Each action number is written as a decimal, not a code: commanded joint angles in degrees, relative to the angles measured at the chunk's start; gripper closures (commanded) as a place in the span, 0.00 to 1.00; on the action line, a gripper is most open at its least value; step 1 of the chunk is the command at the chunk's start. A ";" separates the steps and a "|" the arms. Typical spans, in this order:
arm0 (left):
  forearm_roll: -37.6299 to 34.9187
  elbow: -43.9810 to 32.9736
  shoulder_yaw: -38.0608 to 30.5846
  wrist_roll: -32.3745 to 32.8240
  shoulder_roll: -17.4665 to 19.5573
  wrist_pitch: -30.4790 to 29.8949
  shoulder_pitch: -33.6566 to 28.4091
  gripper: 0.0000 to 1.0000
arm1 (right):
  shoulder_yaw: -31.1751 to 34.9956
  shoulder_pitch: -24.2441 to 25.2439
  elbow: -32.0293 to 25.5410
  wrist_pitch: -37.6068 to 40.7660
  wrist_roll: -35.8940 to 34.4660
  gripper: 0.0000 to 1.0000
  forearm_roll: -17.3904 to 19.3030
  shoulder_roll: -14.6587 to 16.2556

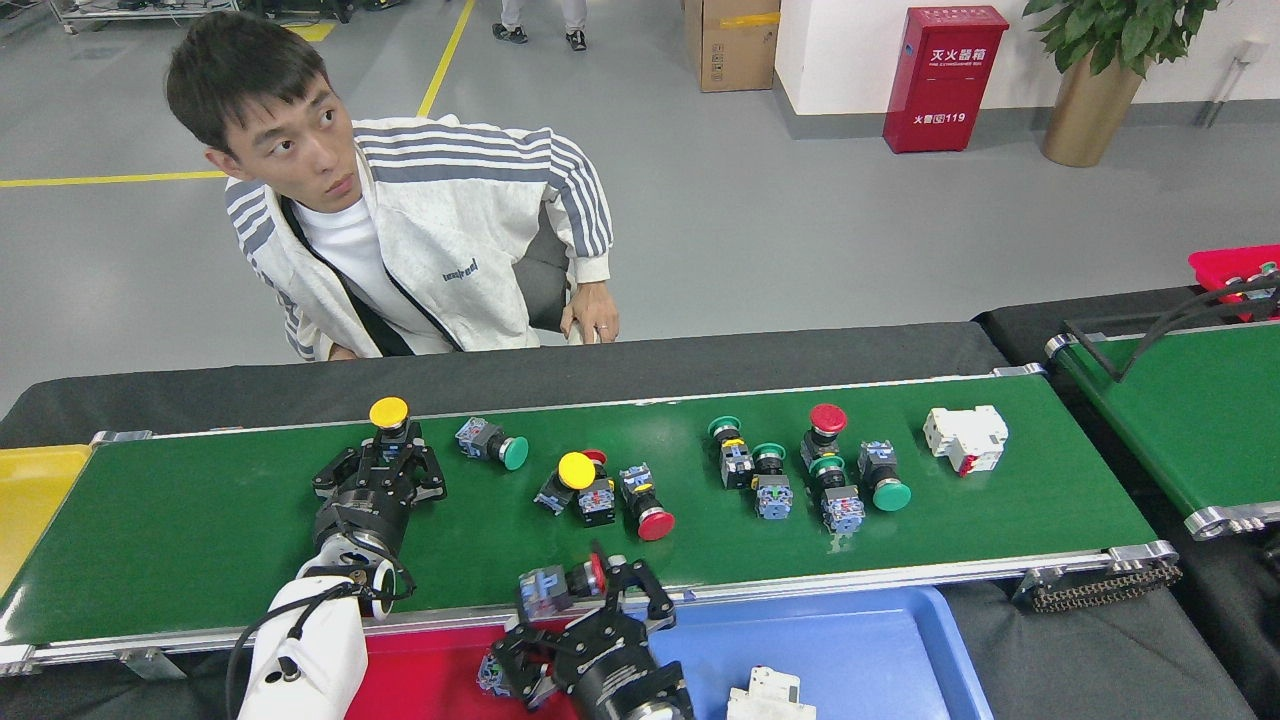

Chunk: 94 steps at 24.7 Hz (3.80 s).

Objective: Pick switch part from conveyor to tray

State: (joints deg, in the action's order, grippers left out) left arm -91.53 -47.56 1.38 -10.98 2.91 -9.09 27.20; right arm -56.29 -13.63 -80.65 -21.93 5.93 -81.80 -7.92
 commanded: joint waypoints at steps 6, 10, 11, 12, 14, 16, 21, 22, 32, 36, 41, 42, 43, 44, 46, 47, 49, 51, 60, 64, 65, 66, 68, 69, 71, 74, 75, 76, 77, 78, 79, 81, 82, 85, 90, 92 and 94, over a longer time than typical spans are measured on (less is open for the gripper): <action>1.62 -34.25 -1.29 -0.18 10.53 -25.44 -22.44 0.97 | -0.14 -0.34 -2.14 -0.13 -2.33 0.01 0.06 -0.43; 3.55 -47.62 -5.59 -0.18 12.56 -35.91 -36.95 0.93 | 3.73 2.20 -8.82 -0.65 -3.47 0.01 0.06 4.49; 3.64 -50.08 -6.83 -0.09 12.56 -35.91 -39.94 0.88 | 5.84 4.14 -11.19 -0.83 -5.23 0.02 0.06 5.28; 3.64 -51.66 -7.79 -0.09 12.38 -35.91 -42.66 0.78 | 9.17 7.39 -13.56 -1.36 -8.04 0.02 0.06 5.89; 3.64 -52.72 -8.23 -0.09 11.85 -35.91 -45.66 0.47 | 16.04 14.34 -15.68 -3.99 -15.60 0.02 -0.03 7.30; 3.64 -52.98 -8.94 -0.35 10.18 -35.91 -46.54 0.00 | 20.78 18.29 -15.76 -6.54 -19.91 0.02 0.06 8.53; 3.55 -53.42 -12.28 -0.35 2.54 -35.91 -48.21 0.00 | 27.38 21.98 -14.53 -8.74 -19.73 0.02 0.24 8.71; 3.55 -53.42 -13.42 -0.35 1.48 -35.91 -48.21 0.00 | 28.08 21.45 -14.27 -8.92 -19.12 0.02 0.24 8.53; 3.29 -52.81 -21.42 -0.18 -0.28 -13.14 -46.71 0.00 | 25.00 8.98 -6.71 -8.39 -2.07 0.02 -0.12 7.65; 3.03 -50.87 -20.89 2.19 0.69 -13.23 -41.97 0.00 | 24.12 6.51 -3.81 -8.21 -1.10 0.02 -0.12 4.67; 2.94 -37.69 -20.89 12.74 3.15 -12.97 -26.50 0.00 | 21.22 3.35 0.14 -7.86 -0.92 0.02 0.06 3.17; 2.85 -33.66 -20.89 12.92 3.50 -12.79 -22.99 0.00 | 21.22 2.74 1.46 -7.60 -0.75 0.02 0.06 2.47; 2.85 -30.92 -20.89 13.00 3.77 -12.79 -20.87 0.00 | 21.31 2.21 2.43 -7.42 -0.75 0.02 0.06 2.12; 2.85 -27.76 -20.89 12.92 4.12 -12.79 -18.59 0.00 | 21.31 1.42 3.92 -7.25 -0.75 0.02 0.15 1.68; 2.85 -23.28 -20.89 12.92 5.70 -12.70 -15.77 0.00 | 21.40 -0.61 7.00 -7.07 -0.84 0.02 0.32 0.89; 2.85 -21.79 -20.80 12.92 6.31 -12.70 -14.90 0.00 | 21.40 -1.74 8.49 -6.98 -0.84 0.02 0.50 0.62; 2.85 -19.76 -20.63 12.92 6.40 -12.70 -13.49 0.00 | 21.40 -3.07 9.90 -6.98 -0.92 0.02 1.29 0.53; 2.85 -17.83 -19.13 13.00 6.40 -12.35 -11.65 0.00 | 21.40 -4.03 10.25 -6.98 -0.92 0.02 2.34 0.53; 2.94 -6.67 -14.65 12.92 7.63 -7.26 -3.21 0.00 | 21.05 -10.10 18.43 -6.89 -1.27 0.02 4.63 -1.40; 2.94 -2.98 -14.56 12.92 7.63 -7.08 -0.48 0.00 | 16.30 -14.14 22.20 -5.14 -1.27 0.32 11.22 -1.40; 2.94 -2.71 -14.56 12.92 7.63 -6.73 -0.22 0.00 | 15.95 -14.49 22.64 -4.78 -1.27 0.42 11.66 -1.40; 2.94 -2.27 -14.47 12.92 7.63 -6.11 0.05 0.00 | 15.86 -14.67 22.91 -3.82 -1.27 0.55 11.75 -1.40; 2.94 -0.95 -13.86 12.83 7.72 -5.32 0.40 0.00 | 15.95 -14.67 23.00 -0.65 -1.19 0.83 11.93 -1.40; 2.94 -0.07 -13.86 12.74 7.72 -4.97 0.84 0.00 | 16.13 -14.67 22.91 0.49 -1.27 0.93 12.01 -1.40; 2.94 1.77 -13.86 12.74 7.81 -3.83 1.98 0.00 | 16.21 -14.67 22.20 1.37 -1.27 0.98 11.93 -1.31; 2.94 5.02 -13.86 12.65 9.04 -2.86 3.65 0.00 | 16.04 -14.05 17.64 2.51 -1.63 0.99 11.84 -0.96; 3.03 6.52 -13.86 12.65 9.48 -2.07 4.70 0.00 | 15.95 -13.17 14.82 3.39 -2.15 0.99 11.75 -0.70; 3.03 8.36 -13.86 12.65 9.74 -1.54 6.02 0.00 | 15.86 -11.60 11.66 4.62 -2.68 0.99 11.49 -0.35; 3.03 10.47 -13.86 12.57 10.10 -0.84 7.17 0.00 | 15.51 -10.10 8.23 6.38 -2.86 0.99 11.22 -0.08; 3.03 12.67 -13.86 12.57 10.45 0.21 8.22 0.00 | 14.02 -8.52 4.89 9.01 -2.86 0.99 11.05 0.45; 3.03 14.43 -13.77 12.57 10.71 1.45 9.10 0.00 | 11.99 -7.20 2.34 11.91 -2.86 0.98 10.87 0.97; 3.03 17.06 -13.77 12.48 10.97 5.05 10.33 0.01 | 8.65 -5.26 -1.35 17.28 -2.94 0.94 10.70 2.03; 3.03 17.77 -13.68 12.48 10.97 7.07 10.59 0.03 | 7.16 -4.56 -1.97 19.47 -2.94 0.80 10.70 1.85; 3.03 19.44 -11.40 9.40 11.50 11.73 10.77 0.21 | 1.80 -4.12 -1.88 21.76 -3.12 0.00 10.61 1.41; 3.29 26.20 -9.02 6.59 12.82 14.37 13.32 0.66 | 0.48 -4.21 -1.88 23.52 -3.03 0.01 10.87 1.24; 3.20 26.56 -8.94 6.68 13.00 14.37 13.32 0.66 | 1.10 -4.21 -1.88 23.25 -2.94 0.01 11.05 1.24; 3.20 26.64 -8.94 6.68 13.00 14.10 13.32 0.64 | 3.21 -3.68 -2.84 22.81 -2.86 0.01 11.05 1.76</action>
State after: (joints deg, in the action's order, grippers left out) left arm -88.14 -21.32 -7.91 -4.47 15.86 5.07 40.26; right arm -54.12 -16.97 -82.33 1.20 3.29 -70.88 -5.96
